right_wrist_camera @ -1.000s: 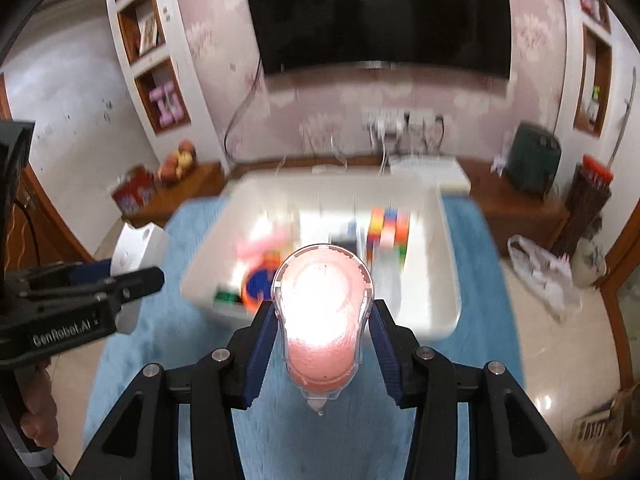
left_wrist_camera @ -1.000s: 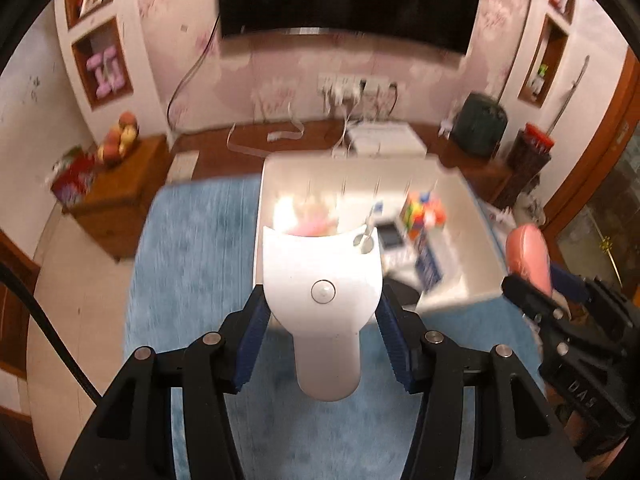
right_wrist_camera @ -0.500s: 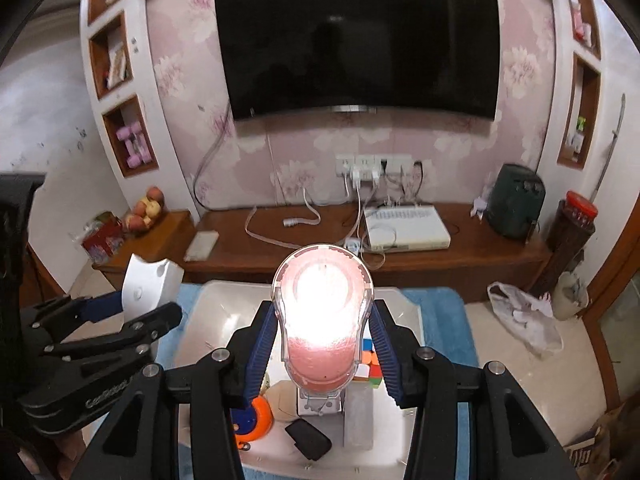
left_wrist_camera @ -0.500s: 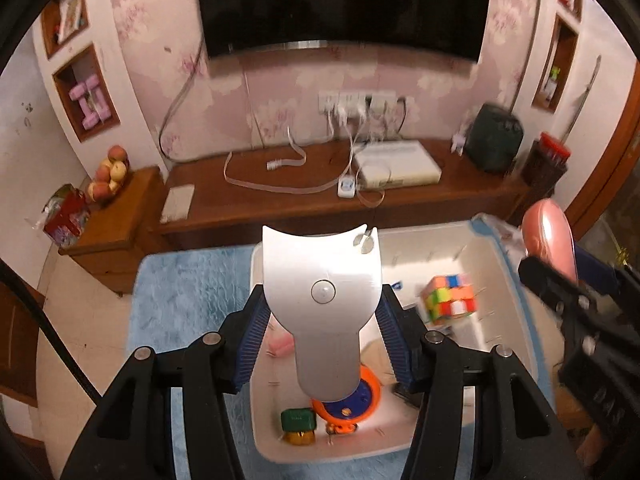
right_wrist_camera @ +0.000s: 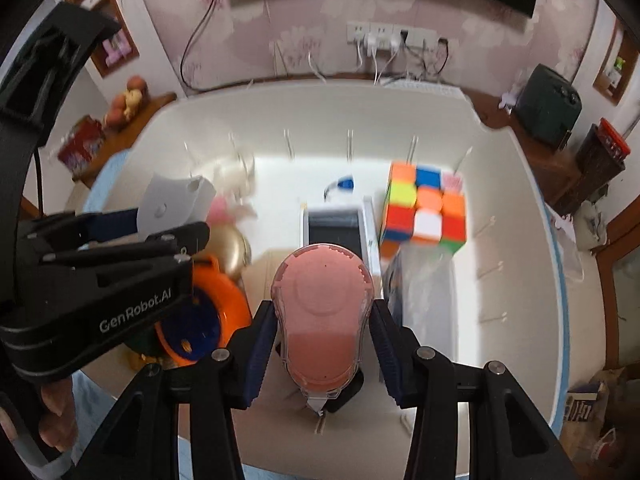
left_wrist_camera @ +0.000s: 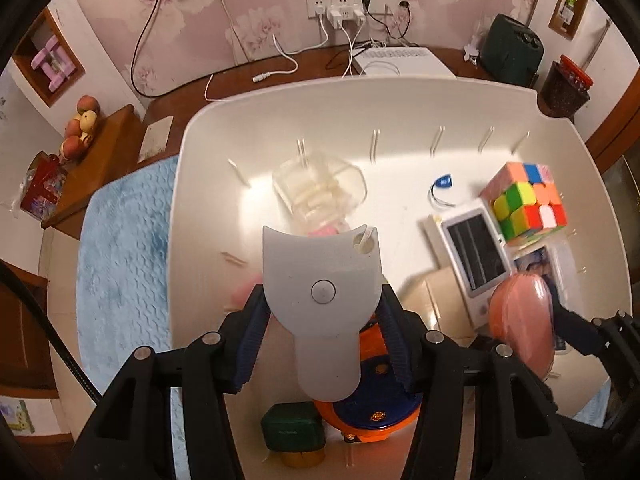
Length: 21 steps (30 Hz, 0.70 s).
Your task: Organize rigid objects
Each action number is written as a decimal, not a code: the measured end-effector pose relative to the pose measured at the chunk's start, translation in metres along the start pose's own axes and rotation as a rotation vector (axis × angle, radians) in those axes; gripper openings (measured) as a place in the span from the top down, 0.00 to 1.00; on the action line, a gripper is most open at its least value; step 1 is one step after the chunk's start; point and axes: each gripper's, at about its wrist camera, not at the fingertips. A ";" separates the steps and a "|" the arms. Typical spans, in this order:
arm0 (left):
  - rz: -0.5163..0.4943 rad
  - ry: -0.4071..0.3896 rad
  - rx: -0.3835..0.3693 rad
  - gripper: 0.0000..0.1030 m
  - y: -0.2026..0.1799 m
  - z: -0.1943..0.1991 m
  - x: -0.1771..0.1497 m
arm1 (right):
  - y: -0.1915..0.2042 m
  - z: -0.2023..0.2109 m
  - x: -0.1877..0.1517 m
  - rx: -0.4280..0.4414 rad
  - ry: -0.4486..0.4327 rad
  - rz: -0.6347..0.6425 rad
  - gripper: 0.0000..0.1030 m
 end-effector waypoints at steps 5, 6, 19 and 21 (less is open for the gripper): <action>0.033 0.011 -0.055 0.26 0.002 0.006 -0.005 | 0.000 0.001 -0.010 -0.008 0.019 0.014 0.48; 0.033 -0.006 -0.054 0.17 0.002 0.011 -0.006 | 0.000 0.005 -0.011 -0.006 0.008 0.011 0.42; 0.065 -0.120 -0.073 0.12 0.005 0.102 -0.038 | -0.007 0.096 -0.040 -0.003 -0.166 0.006 0.34; 0.070 -0.126 -0.079 0.12 0.005 0.115 -0.047 | -0.006 0.111 -0.050 -0.005 -0.181 0.011 0.34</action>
Point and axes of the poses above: each gripper's, at about its wrist camera, not at the fingertips, and z roughly against the way its jaws point, y to its left, x to its top, and after that the axes turned 1 degree about -x, right-handed
